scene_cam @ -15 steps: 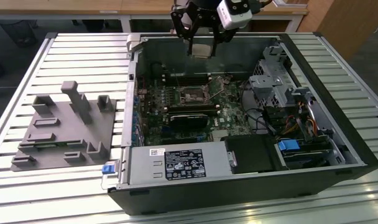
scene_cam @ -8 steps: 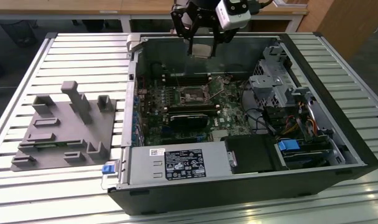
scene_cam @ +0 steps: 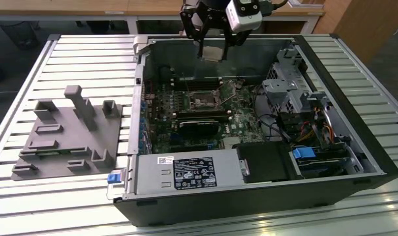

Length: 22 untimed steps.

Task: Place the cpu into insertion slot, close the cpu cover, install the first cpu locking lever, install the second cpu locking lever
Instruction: 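Place the cpu into insertion slot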

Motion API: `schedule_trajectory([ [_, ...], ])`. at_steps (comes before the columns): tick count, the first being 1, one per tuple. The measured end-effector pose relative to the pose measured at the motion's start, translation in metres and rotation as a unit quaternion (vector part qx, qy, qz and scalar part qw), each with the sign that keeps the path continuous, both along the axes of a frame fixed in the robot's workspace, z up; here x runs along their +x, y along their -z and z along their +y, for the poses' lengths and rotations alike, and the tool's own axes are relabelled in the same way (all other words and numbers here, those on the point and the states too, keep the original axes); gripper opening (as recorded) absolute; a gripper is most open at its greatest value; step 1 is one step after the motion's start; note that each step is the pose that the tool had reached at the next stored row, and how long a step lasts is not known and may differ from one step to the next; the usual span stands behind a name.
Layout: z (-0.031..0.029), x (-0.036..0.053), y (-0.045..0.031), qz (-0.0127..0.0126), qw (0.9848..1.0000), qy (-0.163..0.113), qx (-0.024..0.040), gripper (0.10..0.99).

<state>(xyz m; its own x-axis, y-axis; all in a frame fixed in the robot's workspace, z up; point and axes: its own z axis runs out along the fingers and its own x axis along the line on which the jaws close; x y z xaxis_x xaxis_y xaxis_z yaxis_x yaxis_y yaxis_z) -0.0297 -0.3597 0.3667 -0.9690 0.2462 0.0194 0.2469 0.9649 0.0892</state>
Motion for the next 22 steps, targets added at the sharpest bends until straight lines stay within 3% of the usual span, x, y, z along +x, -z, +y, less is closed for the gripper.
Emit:
schedule_trajectory([
  [22, 0.0, 0.0, 0.0006, 0.0, 0.9987, 0.051, 0.0, 0.541],
])
